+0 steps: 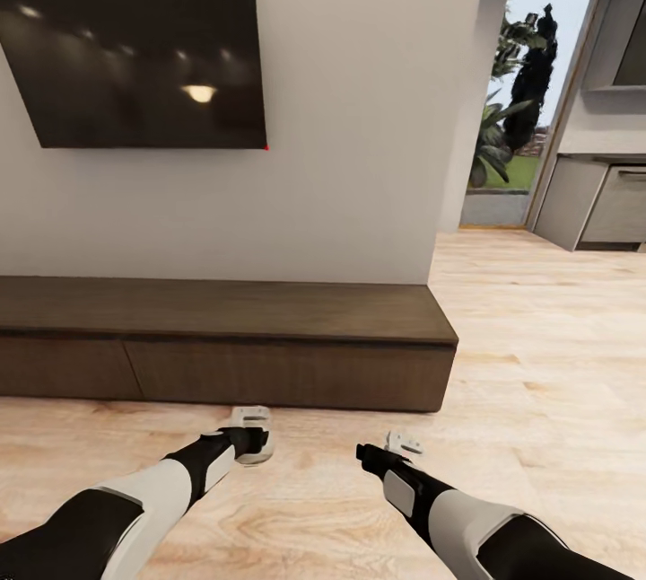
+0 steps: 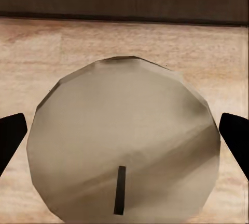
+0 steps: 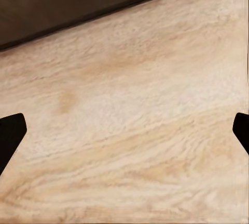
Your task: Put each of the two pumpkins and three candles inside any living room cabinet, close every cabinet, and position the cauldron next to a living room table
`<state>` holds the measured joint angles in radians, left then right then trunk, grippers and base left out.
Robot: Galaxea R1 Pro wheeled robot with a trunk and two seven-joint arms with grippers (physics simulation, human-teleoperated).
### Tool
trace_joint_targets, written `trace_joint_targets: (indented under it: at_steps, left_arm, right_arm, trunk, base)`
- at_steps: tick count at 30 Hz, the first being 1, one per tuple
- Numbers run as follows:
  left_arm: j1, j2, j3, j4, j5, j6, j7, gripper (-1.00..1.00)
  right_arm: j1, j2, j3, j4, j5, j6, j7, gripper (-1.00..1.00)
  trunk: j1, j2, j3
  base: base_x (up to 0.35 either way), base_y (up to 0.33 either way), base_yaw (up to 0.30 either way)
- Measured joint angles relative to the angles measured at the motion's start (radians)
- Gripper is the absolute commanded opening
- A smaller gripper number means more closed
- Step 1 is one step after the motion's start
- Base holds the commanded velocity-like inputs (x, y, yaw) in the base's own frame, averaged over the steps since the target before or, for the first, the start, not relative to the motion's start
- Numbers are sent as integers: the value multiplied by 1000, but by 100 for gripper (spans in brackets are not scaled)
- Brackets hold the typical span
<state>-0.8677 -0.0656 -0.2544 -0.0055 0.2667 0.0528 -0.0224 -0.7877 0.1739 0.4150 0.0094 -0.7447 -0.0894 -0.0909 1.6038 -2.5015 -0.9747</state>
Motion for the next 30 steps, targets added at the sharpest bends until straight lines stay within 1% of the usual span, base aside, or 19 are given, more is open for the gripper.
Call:
trace_joint_targets:
  at_steps: [2,3,6,8,9,11,12,14,15,16,18,19,21,22,23,24,26,28,30]
  left_arm:
    - [0,1,0,-9,1,2,0,-100]
    - [0,2,7,-61,4,40,-3,-100]
    - [0,-2,7,-358,34,248,-24,-100]
    - [0,1,6,-656,105,502,-60,-100]
    - [0,1,6,-776,132,578,-66,-100]
    - [0,2,12,-1022,197,816,-69,-100]
    - [0,2,14,-1094,220,849,-66,-100]
    - [-3,-6,20,-1272,211,937,-55,-100]
    - [-7,-16,22,-1370,246,956,-53,-100]
    - [-19,-25,22,-1395,276,968,-51,-100]
    - [-53,-31,31,-1408,220,976,-46,-100]
    - [-86,-33,50,-1392,241,980,-41,-100]
    - [-154,-35,93,-1320,225,982,-31,-100]
    - [-207,-36,114,-1239,233,979,-25,-100]
    - [-300,-38,138,-1087,256,975,-20,-100]
    - [-333,-41,145,-1043,272,974,-17,-100]
    - [-362,-46,151,-1032,395,974,-18,-100]
    - [-372,-44,151,-1030,426,973,-22,-100]
    - [-378,-40,151,-1025,498,970,-28,-100]
  right_arm:
    - [0,0,-2,9,-71,0,-11,100]
    - [1,-41,-3,19,-200,0,-20,100]
    - [1,-71,-3,20,-228,1,-21,100]
    - [1,-72,-3,21,-245,-1,-24,100]
    - [1,-70,-3,22,-249,-3,-26,100]
    - [2,-52,-3,22,-258,-12,-42,100]
    - [2,-47,-3,22,-259,-14,-47,100]
    - [2,-34,-3,23,-265,-8,-53,100]
    - [2,-32,-3,22,-267,-1,-52,100]
    - [2,-30,-3,22,-271,5,-52,100]
    - [2,-27,-4,22,-286,12,-51,100]
    - [2,-25,-4,21,-301,16,-50,100]
    - [2,-24,-5,19,-327,26,-49,100]
    - [2,-25,-6,16,-347,36,-47,100]
    - [1,-31,-9,10,-409,56,-39,100]
    - [1,-38,-14,7,-463,74,-35,100]
    - [0,-73,-23,0,-568,166,-20,100]
    - [0,-113,-28,-22,-612,255,23,100]
    - [0,-163,-35,-65,-648,328,103,100]
  trunk:
    - [0,0,0]
    - [0,0,0]
    - [0,0,0]
    - [0,0,0]
    - [0,0,0]
    - [0,0,0]
    - [0,0,0]
    - [0,0,0]
    - [0,0,0]
    - [0,0,0]
    - [0,0,0]
    - [0,0,0]
    - [0,0,0]
    - [0,0,0]
    - [0,0,0]
    - [0,0,0]
    - [0,0,0]
    - [0,0,0]
    - [0,0,0]
  base:
    - [1,0,0]
    - [0,0,0]
    - [0,0,0]
    - [0,0,0]
    - [0,0,0]
    - [0,0,0]
    - [0,0,0]
    - [0,0,0]
    - [0,0,0]
    - [0,0,0]
    - [0,0,0]
    - [0,0,0]
    - [0,0,0]
    - [0,0,0]
    - [0,0,0]
    - [0,0,0]
    - [0,0,0]
    - [0,0,0]
    - [0,0,0]
